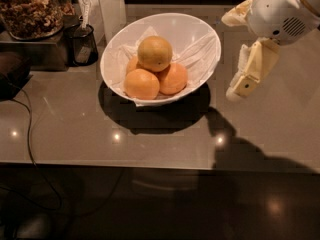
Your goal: Pick orange from white bowl
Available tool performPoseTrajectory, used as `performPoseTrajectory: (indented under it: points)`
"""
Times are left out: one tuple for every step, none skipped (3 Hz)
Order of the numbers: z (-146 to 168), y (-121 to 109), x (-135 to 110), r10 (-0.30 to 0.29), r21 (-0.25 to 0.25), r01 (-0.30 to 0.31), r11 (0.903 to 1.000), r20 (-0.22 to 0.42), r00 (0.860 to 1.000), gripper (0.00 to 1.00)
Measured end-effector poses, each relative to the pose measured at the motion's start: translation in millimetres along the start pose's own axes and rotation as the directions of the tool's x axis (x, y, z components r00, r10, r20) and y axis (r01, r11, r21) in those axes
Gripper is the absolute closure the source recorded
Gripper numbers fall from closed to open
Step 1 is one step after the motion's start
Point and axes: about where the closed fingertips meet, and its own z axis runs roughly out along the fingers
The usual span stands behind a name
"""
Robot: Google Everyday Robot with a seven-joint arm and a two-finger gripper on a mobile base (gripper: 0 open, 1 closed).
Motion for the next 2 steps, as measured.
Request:
performPoseTrajectory:
  points:
    - [11,-7,-7,0.023,-0.015,-0.022,0.9996,0.078,0.997,0.00]
    - [31,-23,-30,0.044,-0.067,-0.031,0.9973,0.203,0.978,0.00]
